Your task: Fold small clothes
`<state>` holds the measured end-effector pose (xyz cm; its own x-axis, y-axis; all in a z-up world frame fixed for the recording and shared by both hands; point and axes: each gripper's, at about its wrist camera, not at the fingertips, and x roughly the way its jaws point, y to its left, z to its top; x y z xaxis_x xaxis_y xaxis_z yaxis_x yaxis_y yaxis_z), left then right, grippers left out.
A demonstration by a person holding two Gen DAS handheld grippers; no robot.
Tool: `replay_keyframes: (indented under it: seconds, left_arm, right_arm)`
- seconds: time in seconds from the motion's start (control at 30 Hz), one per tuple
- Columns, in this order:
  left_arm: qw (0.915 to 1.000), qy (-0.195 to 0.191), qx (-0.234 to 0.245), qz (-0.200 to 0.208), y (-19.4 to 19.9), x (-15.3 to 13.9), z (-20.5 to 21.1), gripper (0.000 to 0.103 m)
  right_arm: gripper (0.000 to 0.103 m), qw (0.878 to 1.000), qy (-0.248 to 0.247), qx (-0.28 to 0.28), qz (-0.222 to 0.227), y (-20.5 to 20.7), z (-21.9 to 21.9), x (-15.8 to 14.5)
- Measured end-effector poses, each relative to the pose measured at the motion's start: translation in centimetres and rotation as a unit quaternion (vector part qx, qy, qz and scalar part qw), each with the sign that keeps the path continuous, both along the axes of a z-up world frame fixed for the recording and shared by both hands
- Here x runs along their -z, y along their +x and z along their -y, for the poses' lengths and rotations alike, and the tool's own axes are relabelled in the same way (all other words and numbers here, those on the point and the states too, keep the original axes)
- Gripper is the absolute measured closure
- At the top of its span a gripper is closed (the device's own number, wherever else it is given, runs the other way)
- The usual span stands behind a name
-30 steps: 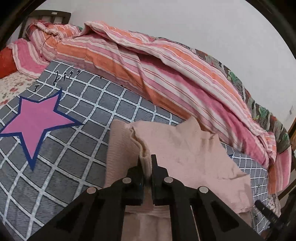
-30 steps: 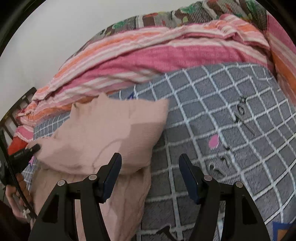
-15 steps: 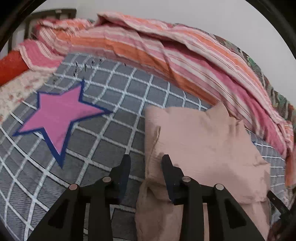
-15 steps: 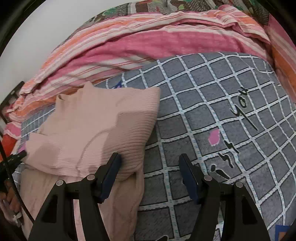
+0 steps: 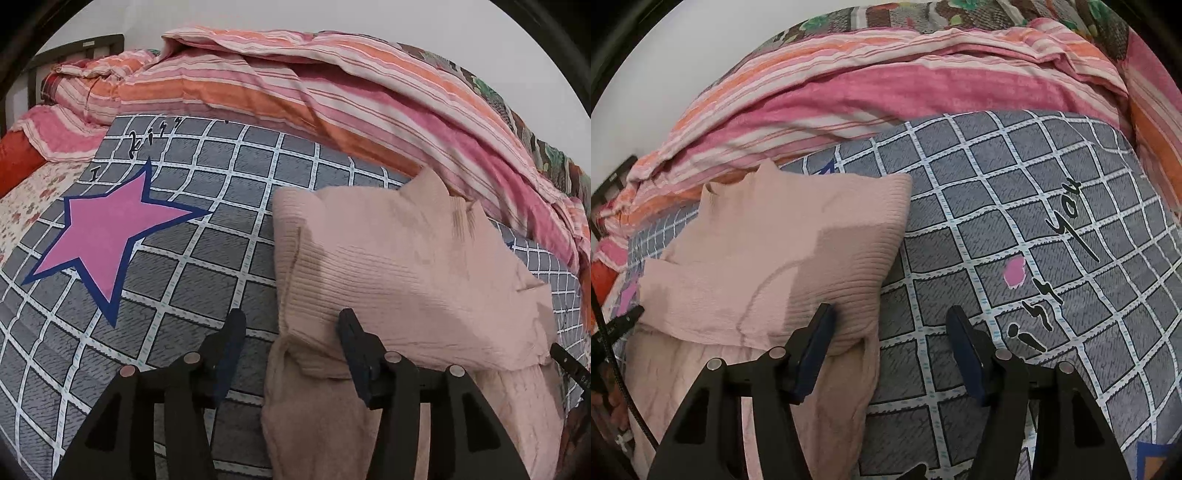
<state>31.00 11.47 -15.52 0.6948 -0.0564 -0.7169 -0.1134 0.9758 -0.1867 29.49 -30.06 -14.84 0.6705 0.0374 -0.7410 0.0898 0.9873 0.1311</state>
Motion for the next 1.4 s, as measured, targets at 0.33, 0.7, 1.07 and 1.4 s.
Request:
replay_keyframes:
  seconds: [0.33, 0.7, 1.07, 1.4]
  left_arm:
    - [1.0, -0.001, 0.006, 0.0, -0.1, 0.06, 0.02, 0.053]
    - [1.0, -0.008, 0.004, 0.002, -0.21, -0.05, -0.15, 0.049]
    - [0.9999, -0.009, 0.004, 0.003, -0.19, 0.02, -0.12, 0.048]
    - [1.0, -0.009, 0.004, 0.003, -0.19, 0.06, -0.11, 0.048]
  right_arm:
    - [0.042, 1.0, 0.0, -0.012, -0.001, -0.04, -0.21, 0.03]
    - [0.042, 1.0, 0.001, -0.012, -0.003, -0.01, -0.24, 0.09]
    - [0.042, 1.0, 0.001, -0.012, -0.003, -0.01, -0.26, 0.05]
    - [0.042, 1.0, 0.002, -0.012, -0.003, 0.0, -0.27, 0.06]
